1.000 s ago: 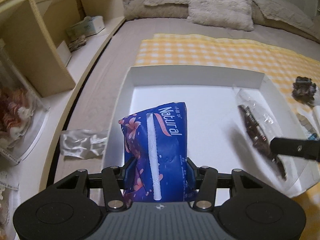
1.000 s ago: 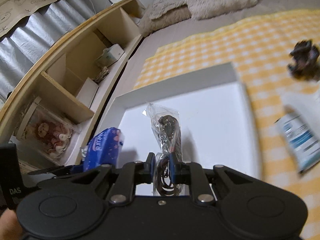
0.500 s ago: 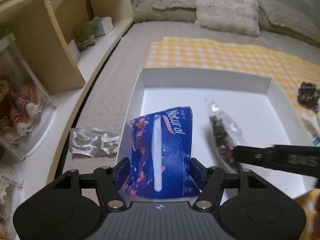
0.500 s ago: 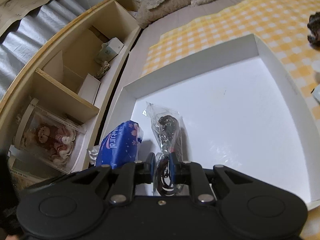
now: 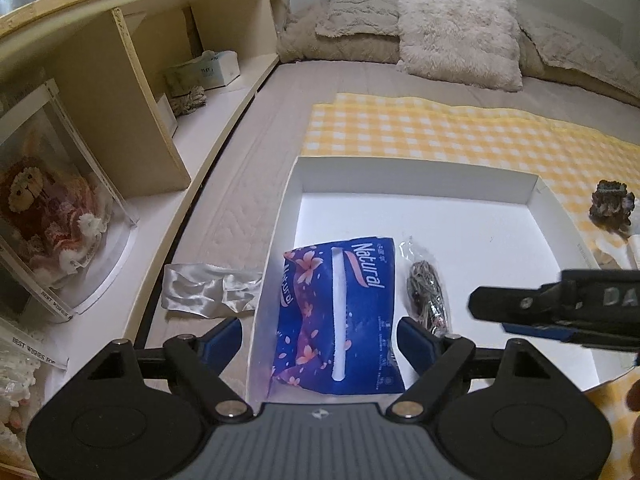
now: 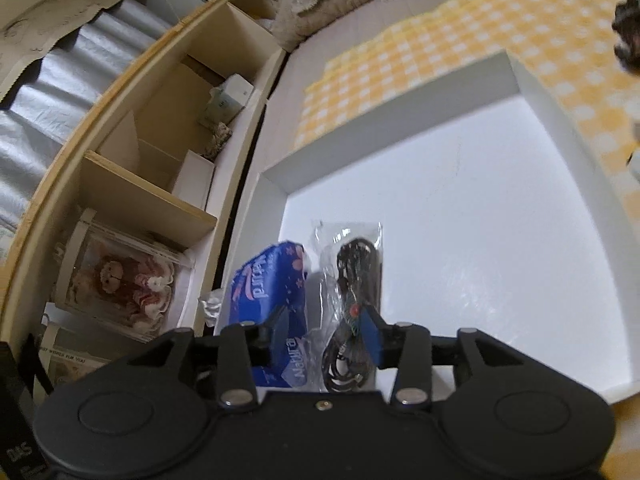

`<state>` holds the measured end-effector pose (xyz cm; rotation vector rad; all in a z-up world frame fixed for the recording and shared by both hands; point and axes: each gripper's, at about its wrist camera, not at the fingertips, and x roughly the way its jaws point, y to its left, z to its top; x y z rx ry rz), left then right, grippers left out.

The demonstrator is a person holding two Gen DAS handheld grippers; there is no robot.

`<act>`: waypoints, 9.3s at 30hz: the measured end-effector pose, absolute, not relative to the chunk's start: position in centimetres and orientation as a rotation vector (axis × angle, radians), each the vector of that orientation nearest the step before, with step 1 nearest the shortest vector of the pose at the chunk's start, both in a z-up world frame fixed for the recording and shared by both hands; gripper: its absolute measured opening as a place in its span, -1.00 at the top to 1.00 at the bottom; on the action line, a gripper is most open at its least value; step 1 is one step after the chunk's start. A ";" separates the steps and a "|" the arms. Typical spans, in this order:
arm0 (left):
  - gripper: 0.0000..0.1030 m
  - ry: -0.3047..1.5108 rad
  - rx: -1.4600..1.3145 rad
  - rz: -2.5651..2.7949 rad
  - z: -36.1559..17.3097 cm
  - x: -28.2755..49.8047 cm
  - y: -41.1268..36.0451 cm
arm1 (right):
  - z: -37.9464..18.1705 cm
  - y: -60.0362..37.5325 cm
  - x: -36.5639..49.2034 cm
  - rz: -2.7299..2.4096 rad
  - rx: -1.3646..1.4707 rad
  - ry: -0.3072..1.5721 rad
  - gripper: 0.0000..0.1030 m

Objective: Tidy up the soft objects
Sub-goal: 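Open both tools to release the items in the tray and withdraw, then grasp the crocheted scrunchie with the left tool while the right tool grasps the floral pouch, then carry the scrunchie and floral pouch into the white tray with both tools, then open both tools to release the items in the tray and withdraw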

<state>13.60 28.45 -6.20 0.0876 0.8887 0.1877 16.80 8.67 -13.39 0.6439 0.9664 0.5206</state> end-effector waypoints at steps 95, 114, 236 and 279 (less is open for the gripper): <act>-0.99 0.696 0.108 -0.271 -6.9 29.8 -5.6 | -7.6 -35.3 21.2 -0.146 0.258 0.699 -1.00; -0.73 0.811 0.138 -0.228 -14.6 36.9 -8.7 | -15.5 -37.0 26.1 -0.188 0.187 0.935 -1.00; -0.17 1.086 -0.006 -0.123 -10.9 16.5 19.6 | -12.3 3.1 18.3 0.901 -0.373 0.975 -0.42; -0.99 0.904 -0.017 -0.063 -3.6 11.1 18.3 | -5.7 -3.2 15.3 0.775 -0.204 0.821 -0.38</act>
